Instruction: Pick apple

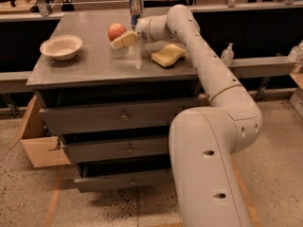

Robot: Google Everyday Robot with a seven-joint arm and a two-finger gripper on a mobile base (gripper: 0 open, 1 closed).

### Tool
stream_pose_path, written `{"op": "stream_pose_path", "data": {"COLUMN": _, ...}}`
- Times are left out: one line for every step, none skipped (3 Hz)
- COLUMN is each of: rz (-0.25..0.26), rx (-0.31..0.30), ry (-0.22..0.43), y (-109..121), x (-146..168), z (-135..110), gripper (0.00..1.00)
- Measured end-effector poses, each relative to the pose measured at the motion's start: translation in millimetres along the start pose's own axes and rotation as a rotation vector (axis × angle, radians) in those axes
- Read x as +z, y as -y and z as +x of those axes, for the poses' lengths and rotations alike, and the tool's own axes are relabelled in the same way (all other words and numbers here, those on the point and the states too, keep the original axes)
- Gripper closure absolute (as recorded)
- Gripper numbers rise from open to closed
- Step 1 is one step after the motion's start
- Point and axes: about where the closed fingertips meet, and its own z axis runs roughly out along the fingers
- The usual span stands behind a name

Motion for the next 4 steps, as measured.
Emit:
{"op": "stream_pose_path", "data": {"rz": 0.009, "rx": 0.018, "ry": -0.001, "y": 7, "x": 13, "z": 2, "gripper": 0.00}}
{"op": "stream_pose_path", "data": {"rz": 0.000, "rx": 0.008, "ry": 0.008, "y": 4, "x": 24, "z": -7, "gripper": 0.16}}
{"op": "stream_pose_path", "data": {"rz": -0.028, "rx": -0.004, "ry": 0.003, "y": -8, "x": 38, "z": -12, "gripper": 0.39}}
{"op": "stream_pose_path", "data": {"rz": -0.076, "rx": -0.021, "ry": -0.008, "y": -25, "x": 51, "z": -12, "gripper": 0.62}}
